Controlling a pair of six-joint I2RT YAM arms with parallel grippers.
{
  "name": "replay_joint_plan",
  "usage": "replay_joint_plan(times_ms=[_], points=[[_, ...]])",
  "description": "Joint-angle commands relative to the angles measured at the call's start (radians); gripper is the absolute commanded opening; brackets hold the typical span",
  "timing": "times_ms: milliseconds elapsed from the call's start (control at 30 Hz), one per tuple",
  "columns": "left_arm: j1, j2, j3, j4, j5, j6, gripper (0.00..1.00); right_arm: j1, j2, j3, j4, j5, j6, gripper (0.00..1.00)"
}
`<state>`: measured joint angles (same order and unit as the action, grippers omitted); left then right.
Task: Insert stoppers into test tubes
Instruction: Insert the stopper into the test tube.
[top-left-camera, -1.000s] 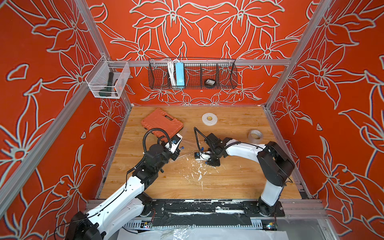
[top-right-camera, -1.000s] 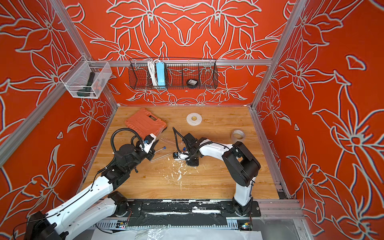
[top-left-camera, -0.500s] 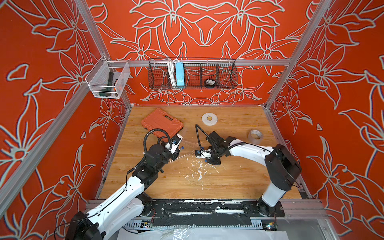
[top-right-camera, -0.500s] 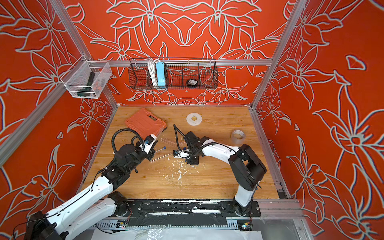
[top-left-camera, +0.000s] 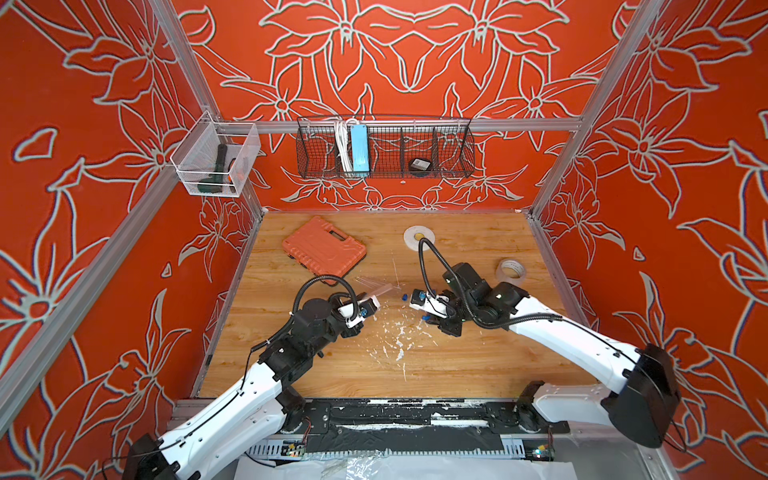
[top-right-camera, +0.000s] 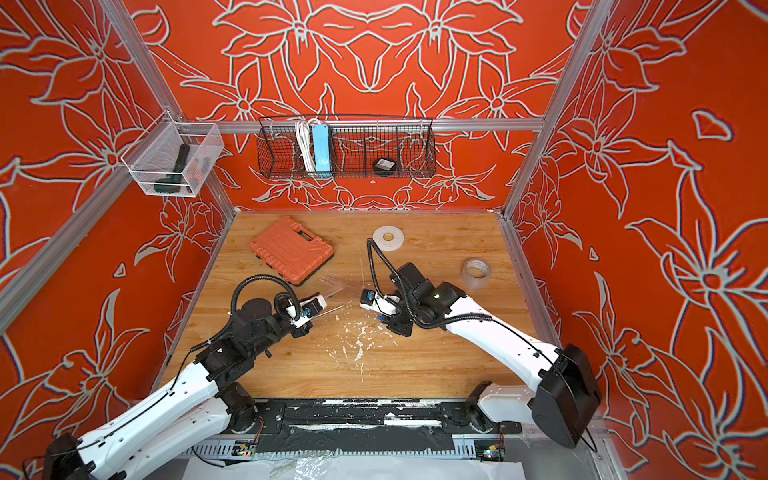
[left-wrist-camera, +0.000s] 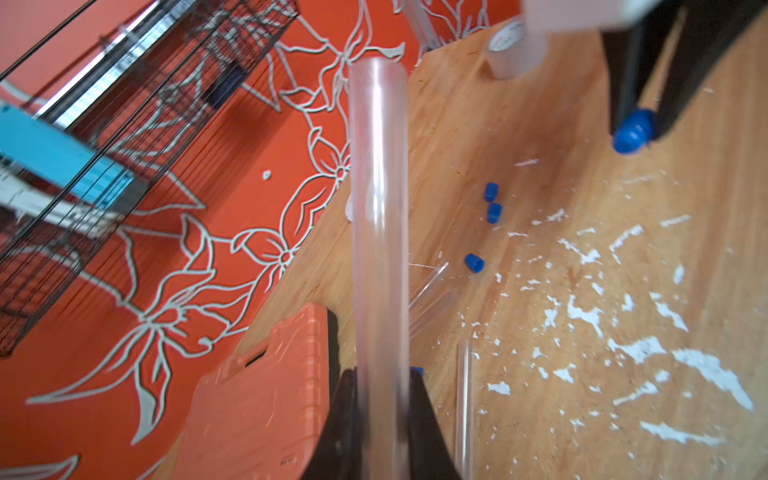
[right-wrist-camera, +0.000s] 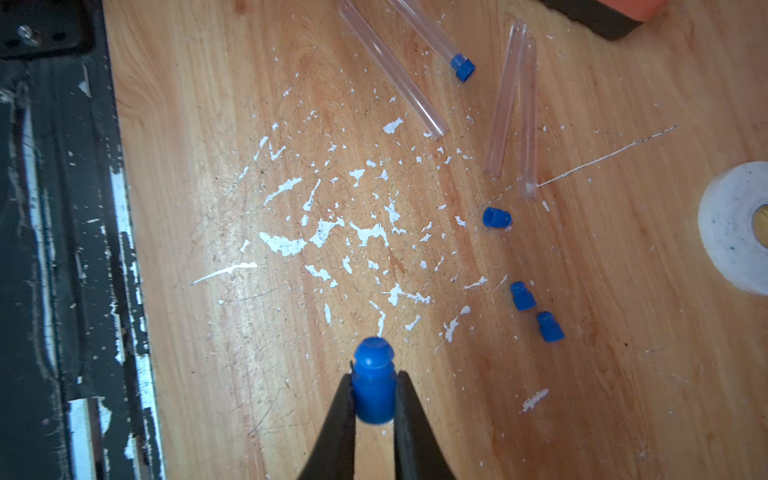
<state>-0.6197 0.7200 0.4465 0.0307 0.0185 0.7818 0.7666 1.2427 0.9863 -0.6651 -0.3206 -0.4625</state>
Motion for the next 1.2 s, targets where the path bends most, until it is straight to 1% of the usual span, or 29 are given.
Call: replay_joint_plan(times_ms=[0,100,200,333,433,600,800,1167], points=[[-0.041,0.018,-0.024,-0.012,-0.023,0.169,0.0,0.005,-0.049,0.012,-0.094,-0.045,0.068,0.09],[-0.082,0.018,-0.052,0.042,-0.029,0.229,0.0,0.012,-0.08,0.02,-0.106,-0.064,0.095,0.1],[-0.122,0.006,-0.077,0.051,-0.032,0.29,0.0,0.028,-0.079,0.039,-0.136,-0.057,0.111,0.1],[-0.193,-0.017,-0.129,0.076,-0.091,0.385,0.0,0.057,-0.058,0.057,-0.133,-0.071,0.132,0.1],[-0.229,-0.01,-0.143,0.084,-0.148,0.416,0.0,0.072,-0.023,0.087,-0.14,-0.101,0.154,0.11],[-0.255,0.025,-0.141,0.096,-0.186,0.425,0.0,0.097,0.038,0.137,-0.167,-0.122,0.172,0.11],[-0.256,0.047,-0.135,0.113,-0.225,0.396,0.0,0.114,0.072,0.158,-0.17,-0.142,0.185,0.1],[-0.258,0.036,-0.137,0.121,-0.201,0.382,0.0,0.127,0.122,0.186,-0.149,-0.155,0.191,0.1]])
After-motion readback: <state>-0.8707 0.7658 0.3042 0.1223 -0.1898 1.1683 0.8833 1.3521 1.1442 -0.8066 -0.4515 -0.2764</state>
